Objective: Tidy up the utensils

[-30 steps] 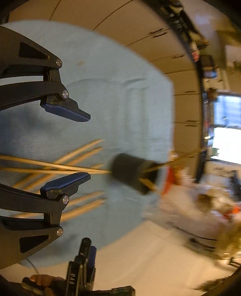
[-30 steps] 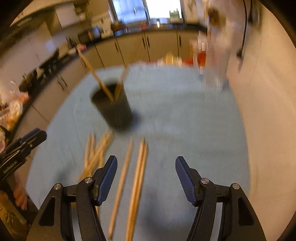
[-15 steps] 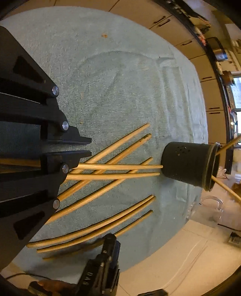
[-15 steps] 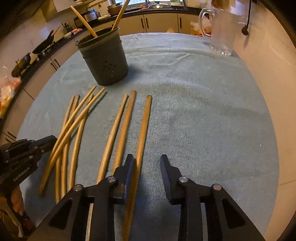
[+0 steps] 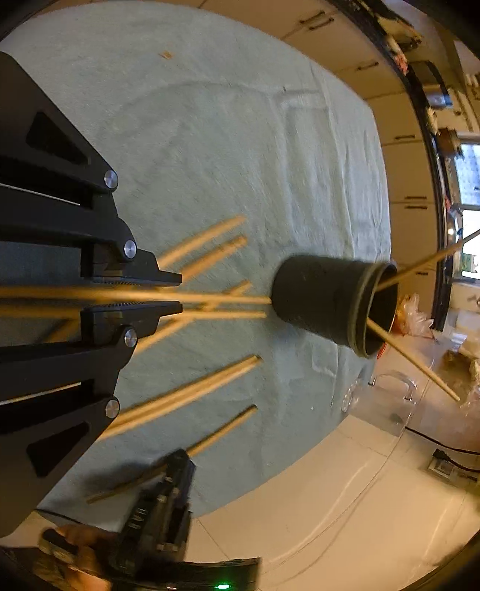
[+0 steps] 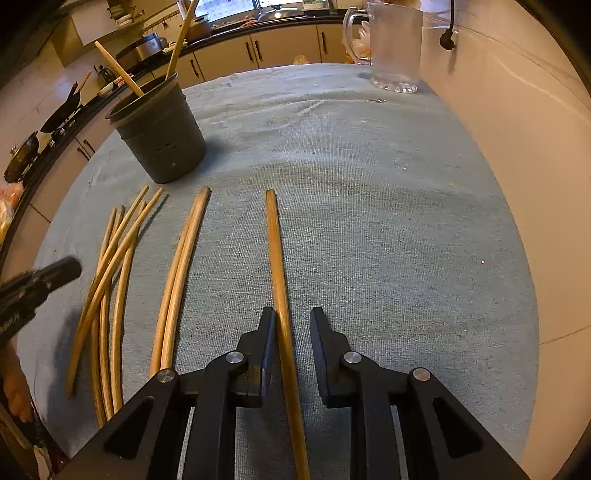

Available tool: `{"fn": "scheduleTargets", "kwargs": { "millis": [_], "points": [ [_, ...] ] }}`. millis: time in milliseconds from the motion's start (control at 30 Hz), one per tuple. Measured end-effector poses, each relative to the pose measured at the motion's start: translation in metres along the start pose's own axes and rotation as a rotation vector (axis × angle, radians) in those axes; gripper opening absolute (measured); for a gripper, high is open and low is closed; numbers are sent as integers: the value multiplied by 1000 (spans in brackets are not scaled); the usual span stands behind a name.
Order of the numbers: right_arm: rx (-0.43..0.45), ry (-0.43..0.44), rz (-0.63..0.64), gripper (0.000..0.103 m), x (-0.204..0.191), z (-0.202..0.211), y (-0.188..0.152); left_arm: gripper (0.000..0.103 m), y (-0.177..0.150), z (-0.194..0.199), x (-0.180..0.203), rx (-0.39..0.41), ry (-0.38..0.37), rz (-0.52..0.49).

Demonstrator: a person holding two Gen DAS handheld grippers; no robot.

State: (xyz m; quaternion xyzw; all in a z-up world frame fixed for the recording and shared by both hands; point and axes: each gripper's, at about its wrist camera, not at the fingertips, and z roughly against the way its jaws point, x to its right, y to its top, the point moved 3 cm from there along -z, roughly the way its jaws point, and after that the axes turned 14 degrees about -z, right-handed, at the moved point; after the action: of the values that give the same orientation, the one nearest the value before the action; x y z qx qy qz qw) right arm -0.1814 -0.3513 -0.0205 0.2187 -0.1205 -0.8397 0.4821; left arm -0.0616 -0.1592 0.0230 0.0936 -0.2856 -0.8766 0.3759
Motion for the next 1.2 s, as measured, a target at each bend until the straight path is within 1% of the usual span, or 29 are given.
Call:
{"fn": "scheduleTargets", "kwargs": {
  "millis": [67, 133, 200, 233, 267, 333, 400, 467, 533, 733, 800, 867, 933, 967, 1067, 1133, 1200],
  "points": [
    [8, -6, 14, 21, -1, 0, -2, 7, 9, -10, 2, -16, -30, -4],
    [13, -7, 21, 21, -3, -1, -2, 7, 15, -21, 2, -41, -35, -15],
    [13, 6, 13, 21, 0, 1, -2, 7, 20, -31, 2, -64, -14, -28],
    [11, 11, 9, 21, 0, 0, -2, 5, 22, -36, 2, -83, 0, -33],
    [9, 18, 2, 21, 1, 0, -1, 0, 23, -36, 1, -83, 17, -33],
    [3, 33, -12, 21, 4, 0, 0, 0, 23, -33, -3, -85, 20, -12],
    [-1, 45, -28, 20, 6, 1, 0, 0, 20, -28, -6, -65, 39, -4],
    [-3, 50, -41, 15, 8, 1, 1, 0, 16, -23, -9, -62, 60, -3],
    [-5, 57, -56, 14, 10, 1, 1, 0, 11, -19, -14, -62, 74, 9],
    [-14, 82, -96, 14, 14, 2, -1, 0, -6, 6, -37, -38, 84, 91],
    [-16, 96, -121, 14, 17, 3, -2, 0, -11, 17, -41, -24, 65, 102],
    [-26, 100, -139, 13, 19, 3, 0, 0, -13, 22, -38, -12, 52, 86],
    [-37, 91, -163, 14, 24, 2, 4, 0, -10, 20, -33, -14, 58, 62],
    [-34, 84, -178, 14, 27, 3, 6, 0, -7, 17, -29, -19, 58, 46],
    [-37, 84, -194, 14, 32, 3, 8, 1, 6, 2, -16, -18, 15, 9],
    [-31, 78, -177, 14, 31, 3, 6, 2, 14, -7, -11, -18, -16, 6],
    [-26, 70, -155, 14, 28, 4, 4, 5, 22, -14, -7, -18, -38, 3]
  ]
}}
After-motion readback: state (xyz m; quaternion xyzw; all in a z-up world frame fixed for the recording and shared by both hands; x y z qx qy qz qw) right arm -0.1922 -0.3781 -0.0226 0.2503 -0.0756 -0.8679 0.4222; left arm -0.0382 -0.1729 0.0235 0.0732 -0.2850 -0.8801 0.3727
